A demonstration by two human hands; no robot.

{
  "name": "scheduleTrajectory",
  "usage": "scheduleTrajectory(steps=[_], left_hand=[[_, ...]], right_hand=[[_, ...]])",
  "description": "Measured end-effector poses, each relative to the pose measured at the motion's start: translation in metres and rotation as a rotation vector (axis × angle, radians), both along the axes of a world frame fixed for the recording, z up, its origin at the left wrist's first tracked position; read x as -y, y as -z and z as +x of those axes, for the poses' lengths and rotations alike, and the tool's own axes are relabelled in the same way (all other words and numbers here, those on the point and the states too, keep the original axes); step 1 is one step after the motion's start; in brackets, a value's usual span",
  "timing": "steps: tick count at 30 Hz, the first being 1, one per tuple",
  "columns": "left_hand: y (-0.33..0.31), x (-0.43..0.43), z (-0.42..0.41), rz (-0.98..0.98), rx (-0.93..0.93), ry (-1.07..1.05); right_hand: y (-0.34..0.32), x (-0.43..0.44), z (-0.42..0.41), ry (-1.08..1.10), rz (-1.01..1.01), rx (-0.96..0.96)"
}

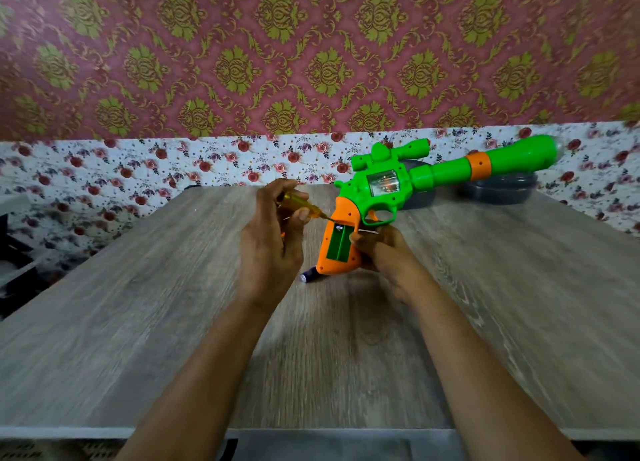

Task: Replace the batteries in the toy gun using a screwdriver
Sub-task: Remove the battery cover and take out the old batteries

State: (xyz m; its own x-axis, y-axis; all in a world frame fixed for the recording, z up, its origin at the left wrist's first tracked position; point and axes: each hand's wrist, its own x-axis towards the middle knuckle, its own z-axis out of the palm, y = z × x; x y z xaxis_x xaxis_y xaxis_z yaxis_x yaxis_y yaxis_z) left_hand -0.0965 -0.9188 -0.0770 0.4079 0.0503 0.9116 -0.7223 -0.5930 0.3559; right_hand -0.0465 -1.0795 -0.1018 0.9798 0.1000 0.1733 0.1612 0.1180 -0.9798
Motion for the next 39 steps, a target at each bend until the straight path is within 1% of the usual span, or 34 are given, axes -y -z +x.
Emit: scheduleTrajectory(steps=[5, 9, 14, 18, 23, 27, 29, 33, 39], left_hand=[[0.001, 0.001, 0.001, 0.0, 0.001, 0.03], [0.003, 0.003, -0.001, 0.082, 0.024, 0.033], [0.006, 0.005, -0.001, 0.14, 0.045, 0.008], [0.006, 0.005, 0.0, 0.125, 0.03, 0.023], [0.008, 0.006, 0.003, 0.196, 0.01, 0.007], [0.009, 0.009, 0.002, 0.242, -0.049, -0.037], [0.008, 0.009, 0.0, 0.207, -0.004, -0.02], [0.003, 0.001, -0.001, 0.013, 0.076, 0.009], [0.005, 0.005, -0.001, 0.026, 0.026, 0.016]], right_hand=[[-0.002, -0.001, -0.001, 0.012, 0.001, -0.016], [-0.003, 0.002, -0.004, -0.027, 0.012, -0.016], [-0.004, 0.004, -0.004, -0.04, 0.053, -0.002], [-0.004, 0.002, -0.004, -0.039, 0.056, -0.013], [0.0, 0.004, -0.001, -0.032, 0.02, -0.012], [0.003, -0.005, -0.003, -0.042, -0.025, 0.024], [0.003, -0.007, -0.004, -0.074, -0.022, 0.04], [0.005, -0.002, -0.001, -0.049, -0.038, 0.002], [0.005, -0.002, 0.001, -0.013, -0.013, -0.052]])
